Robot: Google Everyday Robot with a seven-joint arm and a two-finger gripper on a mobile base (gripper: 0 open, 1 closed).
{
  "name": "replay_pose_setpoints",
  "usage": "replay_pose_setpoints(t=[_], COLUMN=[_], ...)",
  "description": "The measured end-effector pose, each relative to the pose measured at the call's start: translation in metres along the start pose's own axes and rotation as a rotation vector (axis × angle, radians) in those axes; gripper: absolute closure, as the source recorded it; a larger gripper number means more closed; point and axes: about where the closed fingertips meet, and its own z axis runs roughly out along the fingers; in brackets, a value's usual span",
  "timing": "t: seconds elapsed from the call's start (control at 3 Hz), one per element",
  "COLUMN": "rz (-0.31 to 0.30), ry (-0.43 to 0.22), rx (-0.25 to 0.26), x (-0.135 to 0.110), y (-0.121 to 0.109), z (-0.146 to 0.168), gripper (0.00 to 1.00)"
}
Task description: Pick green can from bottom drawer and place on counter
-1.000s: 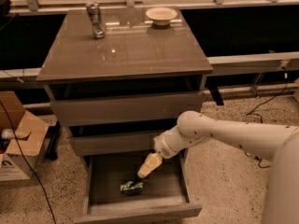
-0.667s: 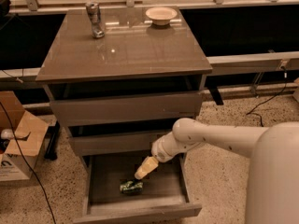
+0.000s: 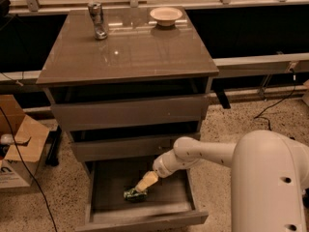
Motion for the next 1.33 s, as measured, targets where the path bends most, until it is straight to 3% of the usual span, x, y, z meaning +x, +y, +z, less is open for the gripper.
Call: replay_pose_setpoints(t=[0.33,0.67,1.33], rz=[0.006,0.046,0.083], ry=[0.001,0.042,0.167], rx=[-0.005,0.000,0.030], x=[0.003,0.011,0.045], y=[0.000,-0.007,-0.027], z=[0.005,0.033,0.129], gripper=[0.00,0.00,0.00])
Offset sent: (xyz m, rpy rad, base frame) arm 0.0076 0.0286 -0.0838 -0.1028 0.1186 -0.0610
